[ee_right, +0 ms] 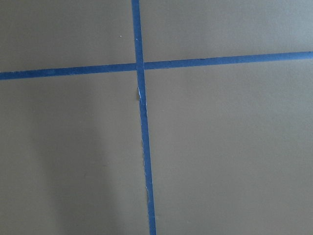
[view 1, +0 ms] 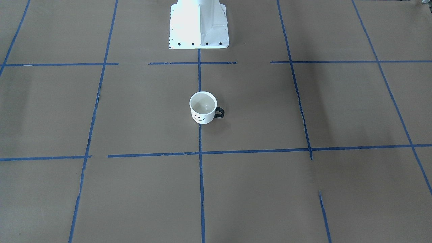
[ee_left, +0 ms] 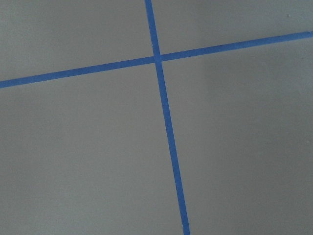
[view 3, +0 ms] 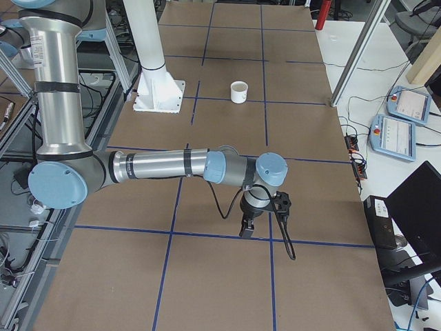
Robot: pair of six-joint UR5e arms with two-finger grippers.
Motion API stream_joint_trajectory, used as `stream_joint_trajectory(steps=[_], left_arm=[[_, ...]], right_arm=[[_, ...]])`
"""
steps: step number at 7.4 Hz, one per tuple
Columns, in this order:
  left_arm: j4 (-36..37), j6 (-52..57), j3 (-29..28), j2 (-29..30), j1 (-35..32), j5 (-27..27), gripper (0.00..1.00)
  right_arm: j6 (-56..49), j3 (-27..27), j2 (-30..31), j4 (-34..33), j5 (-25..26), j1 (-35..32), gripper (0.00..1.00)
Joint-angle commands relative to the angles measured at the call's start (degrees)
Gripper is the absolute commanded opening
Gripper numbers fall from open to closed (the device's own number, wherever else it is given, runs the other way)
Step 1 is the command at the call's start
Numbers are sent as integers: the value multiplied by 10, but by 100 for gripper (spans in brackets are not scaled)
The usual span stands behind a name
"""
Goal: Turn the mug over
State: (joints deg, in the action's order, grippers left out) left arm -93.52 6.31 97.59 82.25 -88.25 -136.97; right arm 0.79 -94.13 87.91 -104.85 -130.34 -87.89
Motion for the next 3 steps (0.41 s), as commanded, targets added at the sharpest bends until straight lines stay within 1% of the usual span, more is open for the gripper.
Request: stream_joint_trajectory(steps=[1,3], left_arm=[[0,-1,3,0,-1,-1,100],[0,-1,1,0,-1,-1,100]], right_arm=[[0,0,0,0,0,0,100],[0,0,1,0,0,0,100]])
